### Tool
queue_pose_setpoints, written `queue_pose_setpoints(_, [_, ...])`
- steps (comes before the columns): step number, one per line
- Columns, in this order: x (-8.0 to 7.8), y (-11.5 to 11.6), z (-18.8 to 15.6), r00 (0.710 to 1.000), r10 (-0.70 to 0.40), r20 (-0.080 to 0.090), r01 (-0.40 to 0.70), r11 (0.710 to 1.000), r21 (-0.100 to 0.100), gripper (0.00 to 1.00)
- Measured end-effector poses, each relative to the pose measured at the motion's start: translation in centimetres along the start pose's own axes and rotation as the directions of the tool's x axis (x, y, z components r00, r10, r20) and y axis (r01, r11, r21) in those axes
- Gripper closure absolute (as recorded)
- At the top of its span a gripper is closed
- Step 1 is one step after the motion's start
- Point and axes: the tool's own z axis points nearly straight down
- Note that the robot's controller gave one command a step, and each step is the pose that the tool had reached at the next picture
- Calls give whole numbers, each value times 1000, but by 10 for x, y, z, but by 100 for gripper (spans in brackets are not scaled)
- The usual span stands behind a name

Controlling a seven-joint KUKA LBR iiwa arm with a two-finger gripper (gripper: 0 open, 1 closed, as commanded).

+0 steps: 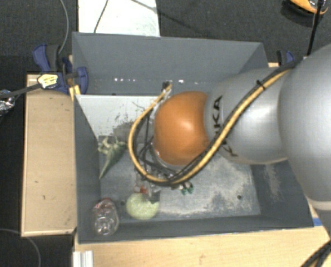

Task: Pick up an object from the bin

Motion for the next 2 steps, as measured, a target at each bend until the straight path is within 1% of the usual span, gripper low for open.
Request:
queue_pose_setpoints(1, [-2,6,-21,1000,-10,-6,10,1000,0,100])
queue_pose_setpoints(2, [2,9,-68,1000,-6,-3,6,1000,0,100])
